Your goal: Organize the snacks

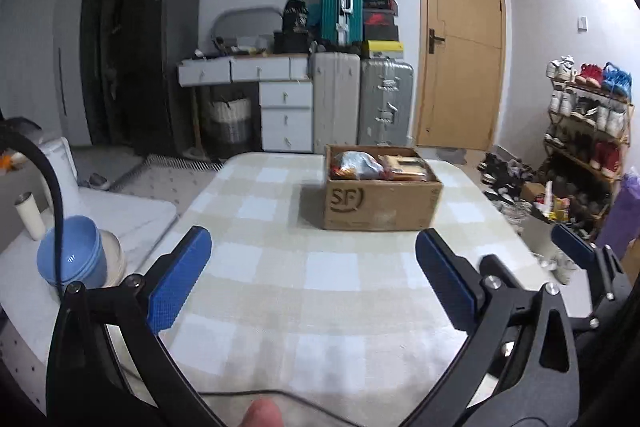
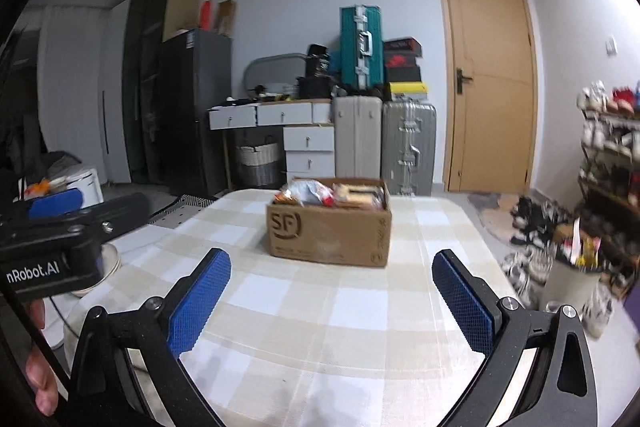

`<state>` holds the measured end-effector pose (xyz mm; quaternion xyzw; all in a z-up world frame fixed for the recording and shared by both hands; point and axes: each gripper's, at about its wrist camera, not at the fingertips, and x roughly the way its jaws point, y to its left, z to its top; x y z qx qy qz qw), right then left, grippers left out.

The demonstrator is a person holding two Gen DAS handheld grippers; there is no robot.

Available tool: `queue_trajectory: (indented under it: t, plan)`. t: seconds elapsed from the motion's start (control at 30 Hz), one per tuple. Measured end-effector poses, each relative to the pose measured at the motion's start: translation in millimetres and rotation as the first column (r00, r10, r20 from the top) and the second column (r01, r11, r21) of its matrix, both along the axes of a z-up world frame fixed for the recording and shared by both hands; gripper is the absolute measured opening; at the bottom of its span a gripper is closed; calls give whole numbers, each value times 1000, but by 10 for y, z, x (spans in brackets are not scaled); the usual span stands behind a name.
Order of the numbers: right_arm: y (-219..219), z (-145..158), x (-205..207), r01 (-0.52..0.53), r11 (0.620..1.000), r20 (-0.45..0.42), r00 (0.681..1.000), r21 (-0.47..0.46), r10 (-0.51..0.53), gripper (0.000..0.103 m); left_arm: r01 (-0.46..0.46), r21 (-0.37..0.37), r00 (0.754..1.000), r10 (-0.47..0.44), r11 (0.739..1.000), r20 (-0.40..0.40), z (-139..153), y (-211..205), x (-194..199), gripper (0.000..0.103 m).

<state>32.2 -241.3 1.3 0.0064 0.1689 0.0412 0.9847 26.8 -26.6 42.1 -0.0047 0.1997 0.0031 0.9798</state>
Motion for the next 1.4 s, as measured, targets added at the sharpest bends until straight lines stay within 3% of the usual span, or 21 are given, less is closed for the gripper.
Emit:
queue_trajectory:
  t: [0.07, 0.27, 0.47, 0.8, 1.13, 1.4]
  plan:
    - [-33, -84, 90, 10, 1000, -33, 999, -2, -10, 103, -10, 3, 1000, 10, 1000, 8, -56, -14, 102, 102]
    - [-152, -105, 155, 54, 998, -29, 998, 11, -54, 103, 13, -82, 1000, -15, 997, -24, -166, 40, 344, 102]
    - [-90, -102, 36, 37, 998, -22, 999, -51, -38, 103, 14, -37, 997, -17, 999, -73, -315, -30, 485, 102]
    - [-123, -147, 5, 26, 1000, -46, 999, -4, -26, 103, 26, -94, 993, -37, 995, -114, -462, 38, 647, 102]
    - [-103, -136, -3, 22, 1000, -28, 999, -11, -22, 103, 26, -54, 998, -29, 998, -60, -462, 25, 587, 102]
    - [-104, -145, 1, 21, 1000, -27, 999, -10, -21, 103, 31, -66, 997, -35, 997, -67, -487, 10, 613, 102]
